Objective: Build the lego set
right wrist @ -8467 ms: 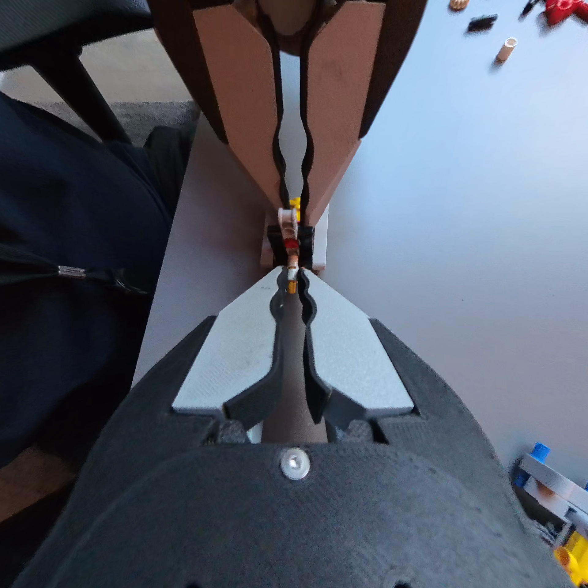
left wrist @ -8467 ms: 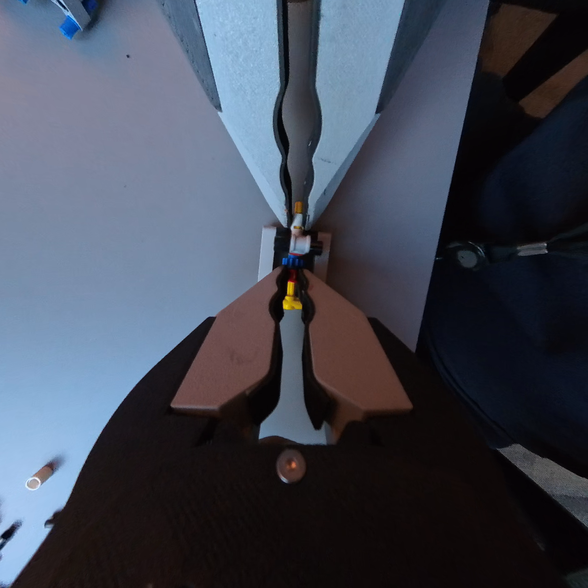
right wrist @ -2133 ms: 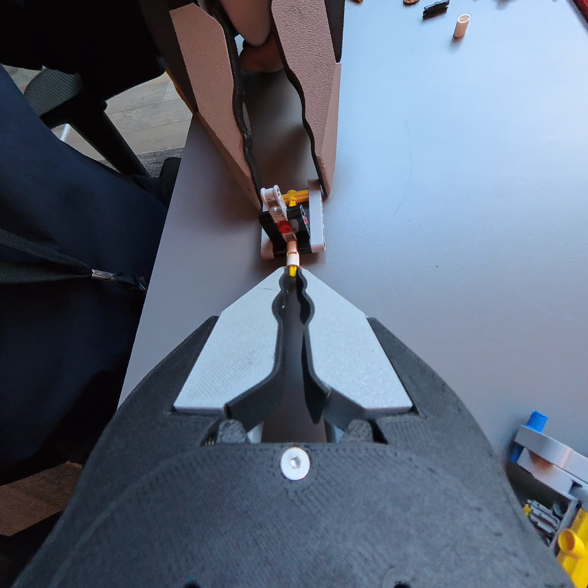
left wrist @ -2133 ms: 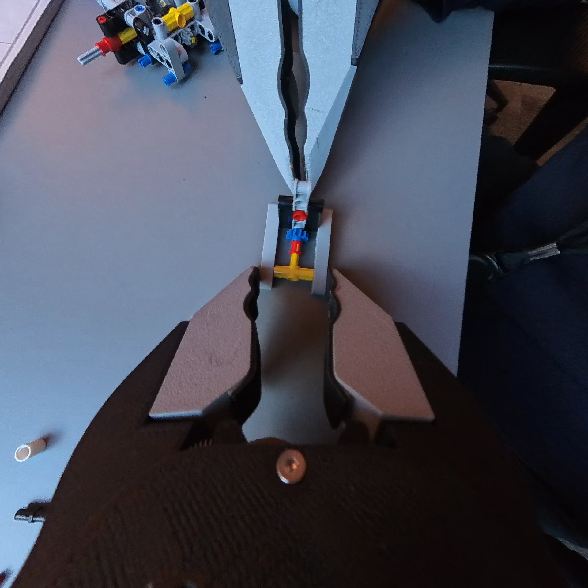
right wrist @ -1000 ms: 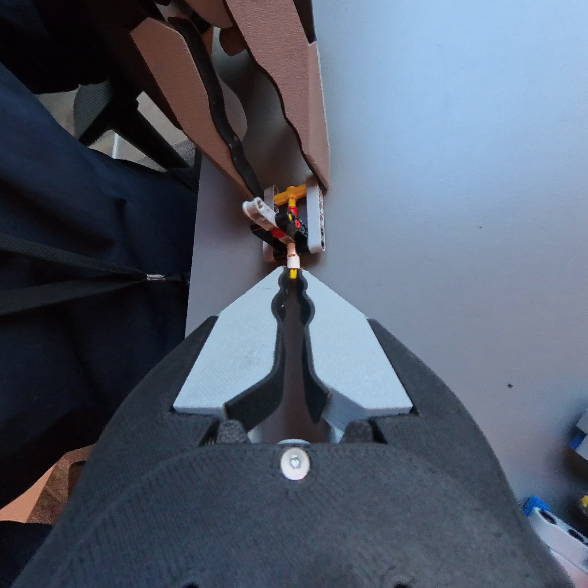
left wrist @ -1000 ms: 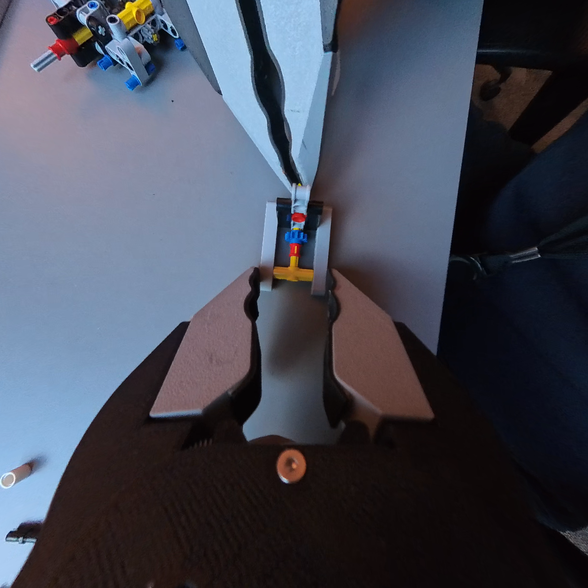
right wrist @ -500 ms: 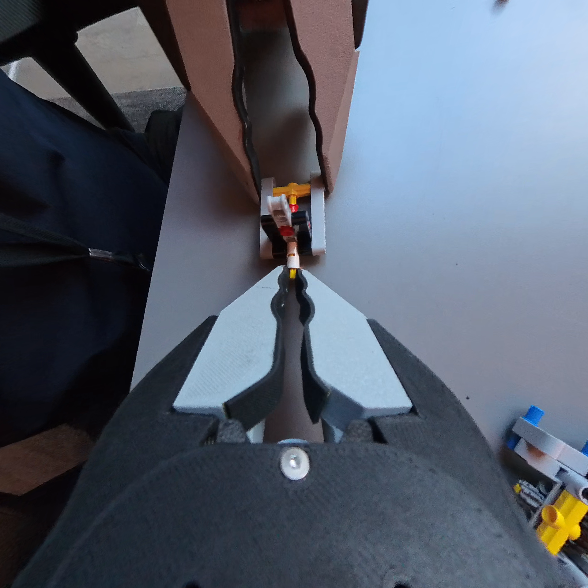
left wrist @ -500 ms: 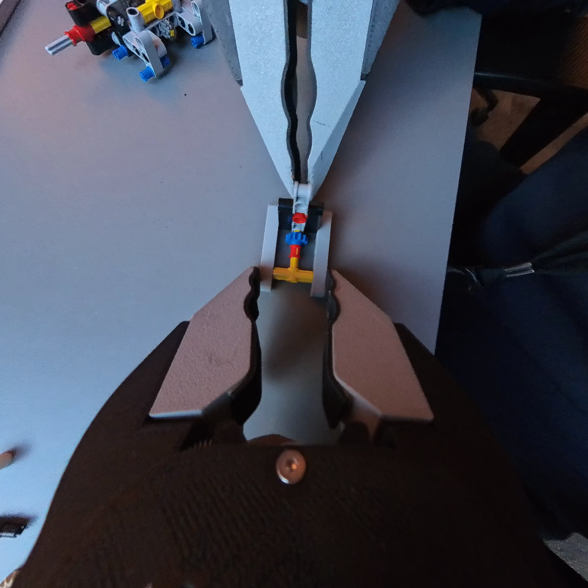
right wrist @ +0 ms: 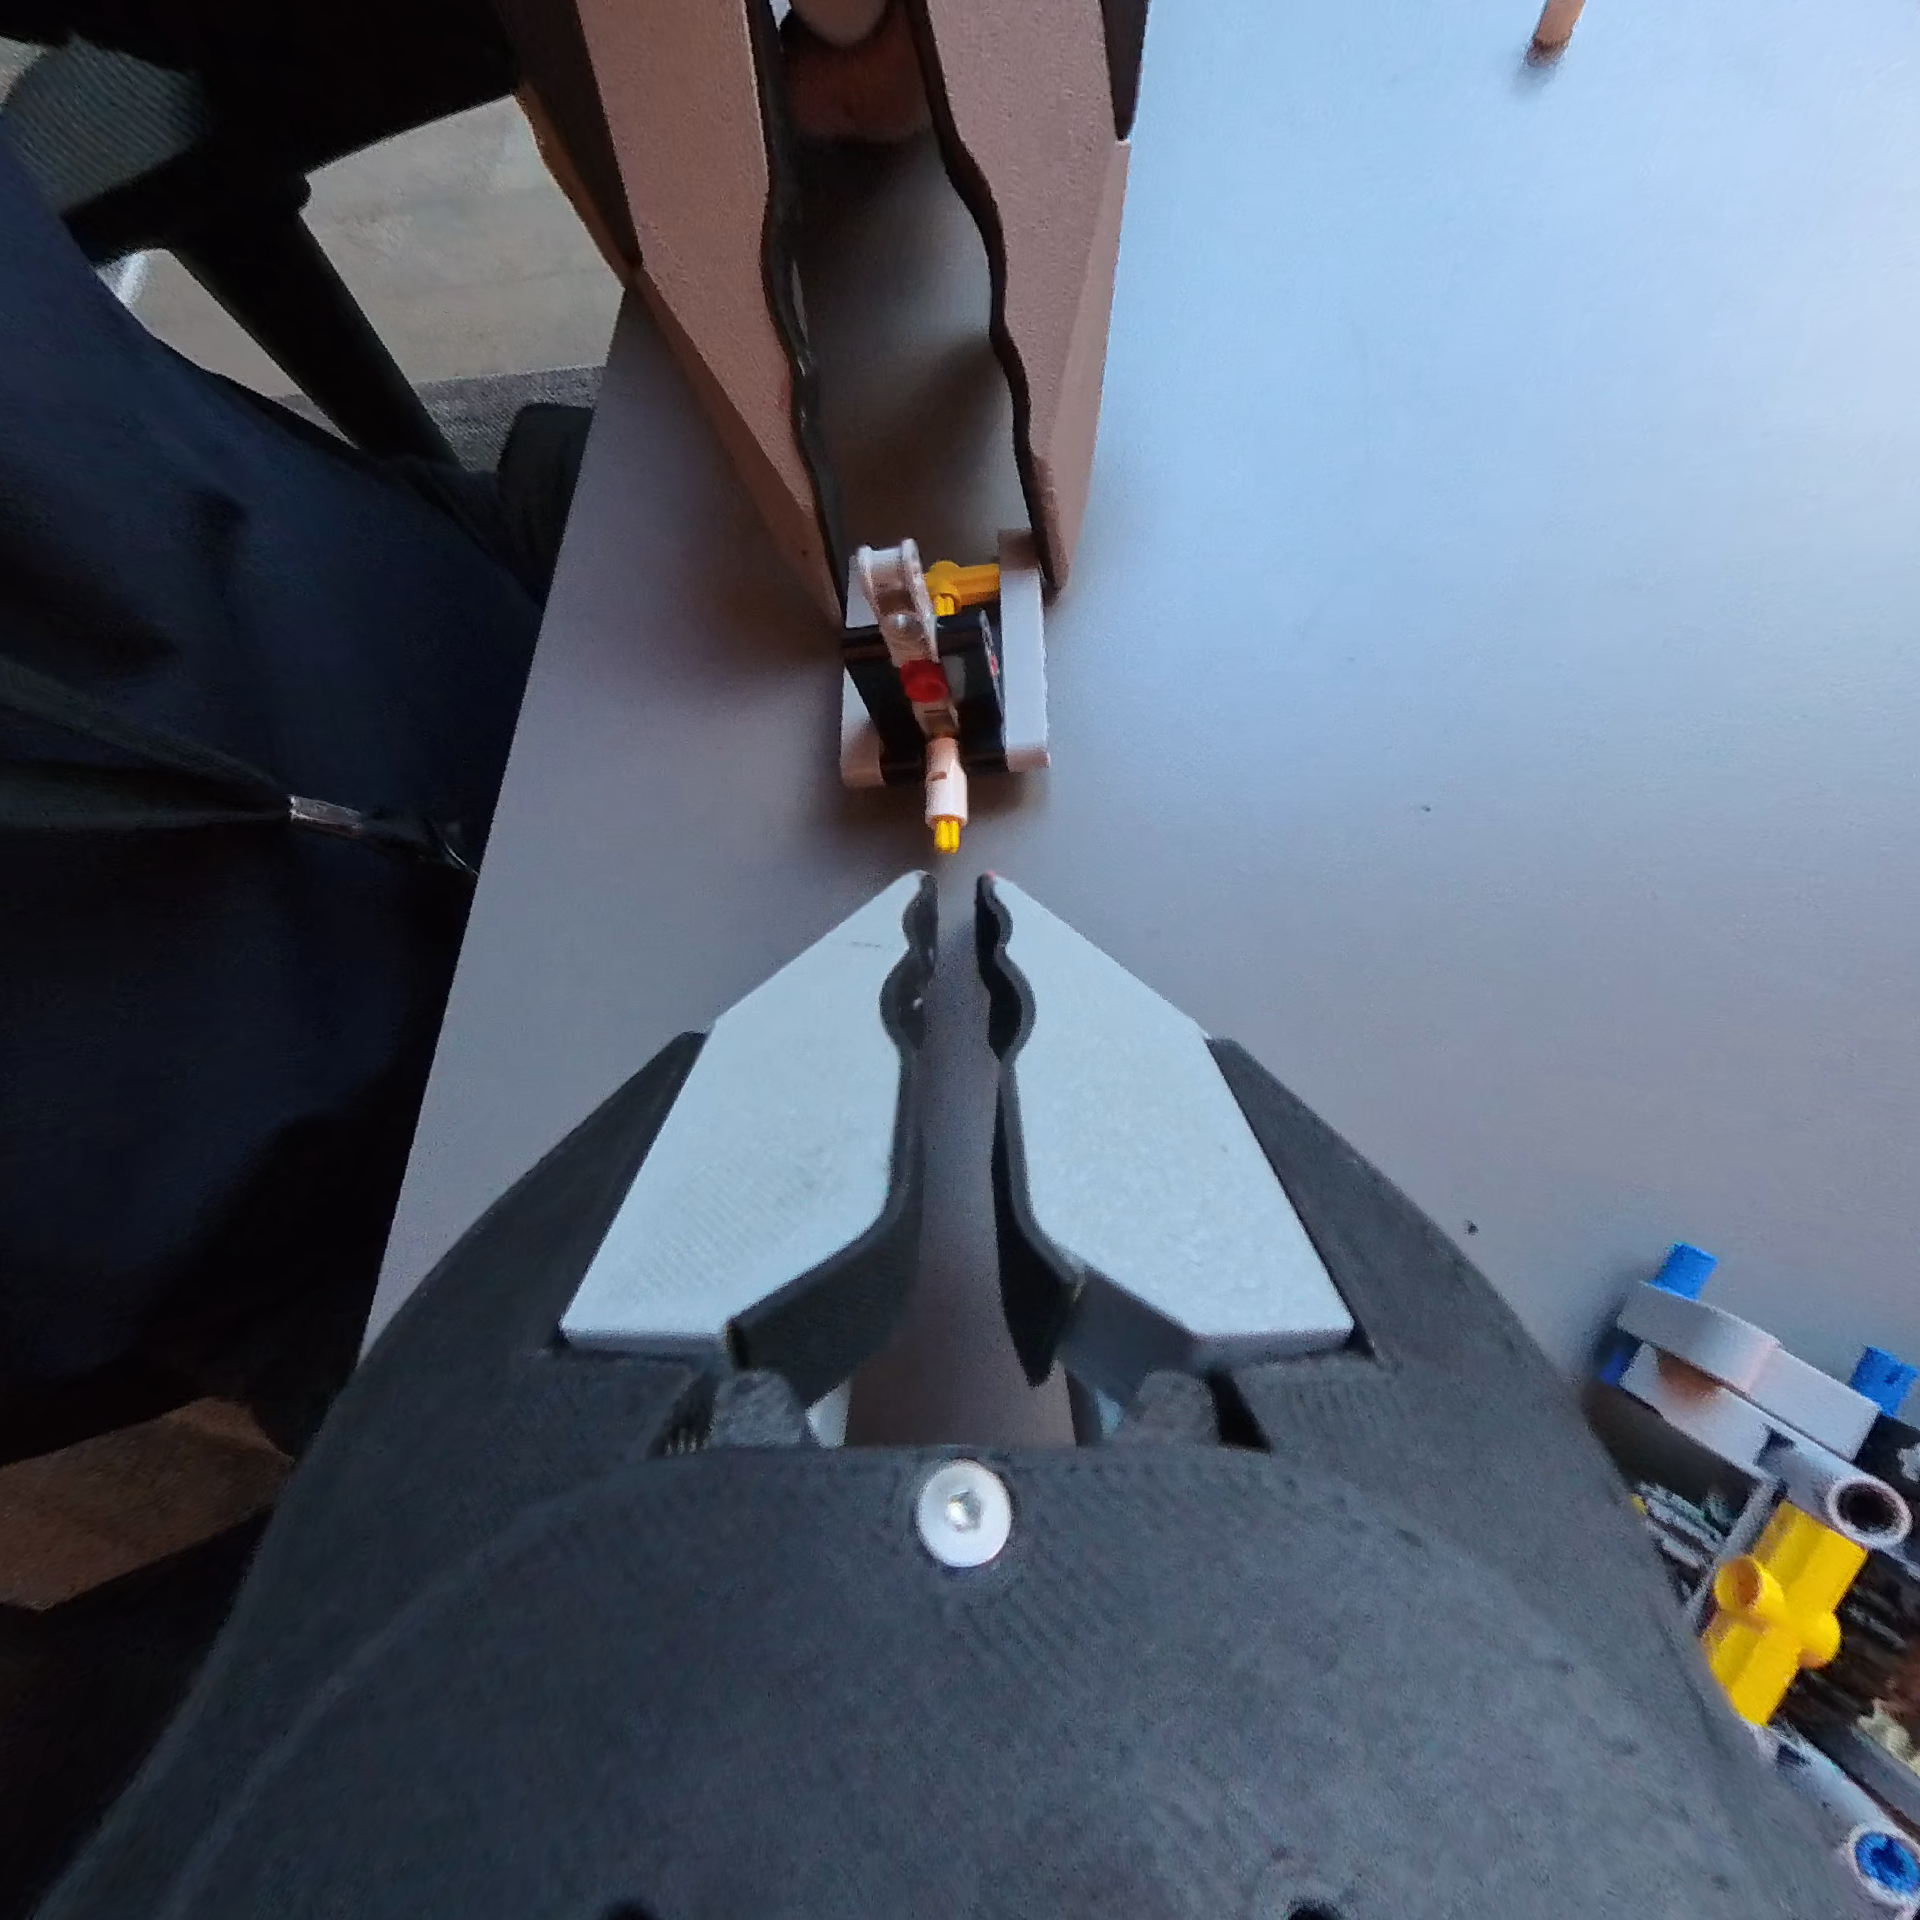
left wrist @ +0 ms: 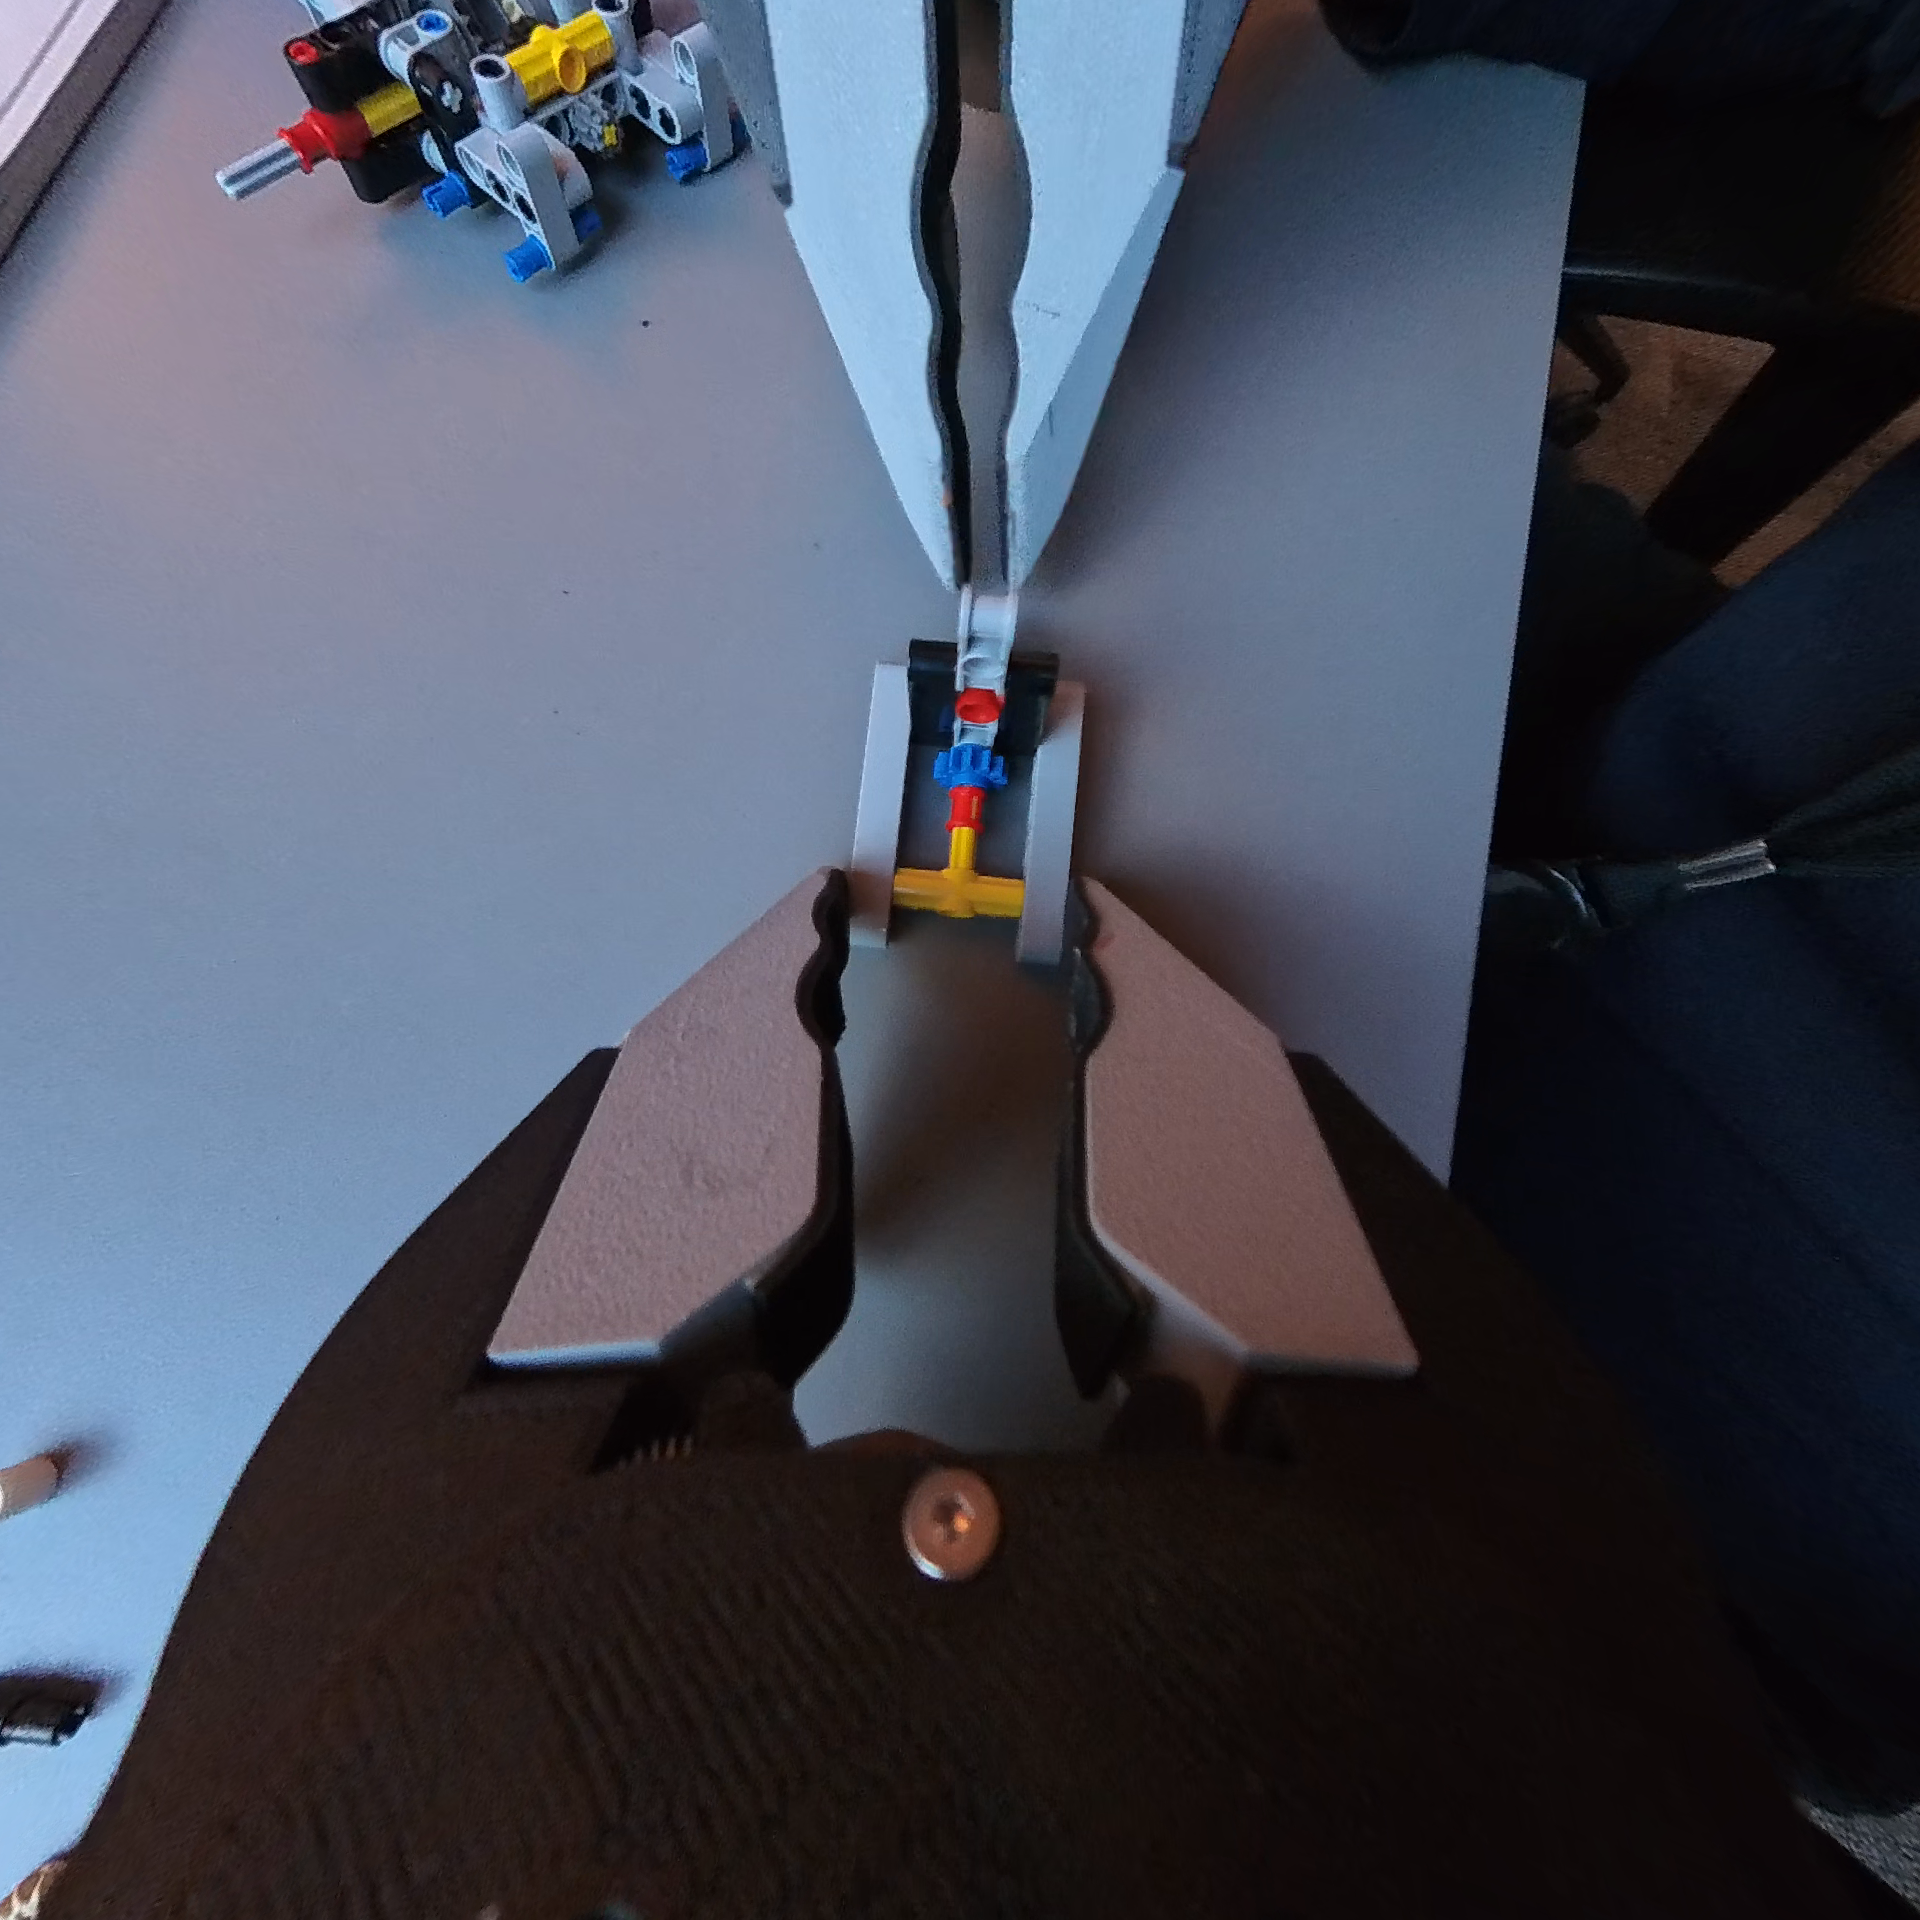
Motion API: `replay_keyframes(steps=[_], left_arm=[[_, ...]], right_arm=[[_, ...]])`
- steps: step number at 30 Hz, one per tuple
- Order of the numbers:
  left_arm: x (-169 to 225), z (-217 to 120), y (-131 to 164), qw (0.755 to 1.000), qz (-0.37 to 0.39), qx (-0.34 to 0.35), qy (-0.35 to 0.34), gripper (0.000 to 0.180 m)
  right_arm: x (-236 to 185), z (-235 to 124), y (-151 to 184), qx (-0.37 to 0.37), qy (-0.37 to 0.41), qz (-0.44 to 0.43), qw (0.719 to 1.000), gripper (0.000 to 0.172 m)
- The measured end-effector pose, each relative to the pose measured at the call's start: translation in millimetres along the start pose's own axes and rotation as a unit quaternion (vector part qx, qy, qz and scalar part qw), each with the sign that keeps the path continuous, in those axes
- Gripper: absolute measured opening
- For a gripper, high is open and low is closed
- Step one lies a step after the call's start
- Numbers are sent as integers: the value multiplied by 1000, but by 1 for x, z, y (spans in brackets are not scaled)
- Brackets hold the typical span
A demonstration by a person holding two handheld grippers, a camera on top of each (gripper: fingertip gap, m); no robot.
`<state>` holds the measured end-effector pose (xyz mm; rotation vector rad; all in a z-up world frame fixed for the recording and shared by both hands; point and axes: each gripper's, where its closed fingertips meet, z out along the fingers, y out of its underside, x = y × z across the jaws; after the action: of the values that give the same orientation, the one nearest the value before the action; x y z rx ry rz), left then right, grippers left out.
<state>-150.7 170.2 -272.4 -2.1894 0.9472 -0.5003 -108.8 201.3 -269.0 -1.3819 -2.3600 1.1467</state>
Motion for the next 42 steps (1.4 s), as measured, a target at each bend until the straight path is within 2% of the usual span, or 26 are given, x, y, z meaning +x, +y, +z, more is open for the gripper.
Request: replay_keyframes(steps=[9,16,20,35,42], left_arm=[[0,0,0,1000,9,-1,-5,39],[2,2,-1,1000,17,-1,-9,39],[1,2,-1,1000,18,-2,-10,39],[0,1,-1,1000,9,1,-7,39],[0,1,-1,1000,4,2,-4,39]], right_arm=[[-3,9,-2,-7,-9,8,1000,0],[-5,8,-4,20,-97,146,984,0],[-4,9,-3,24,-118,183,976,0],[-5,5,-2,27,-118,161,979,0],[-3,4,-3,29,-100,139,985,5]])
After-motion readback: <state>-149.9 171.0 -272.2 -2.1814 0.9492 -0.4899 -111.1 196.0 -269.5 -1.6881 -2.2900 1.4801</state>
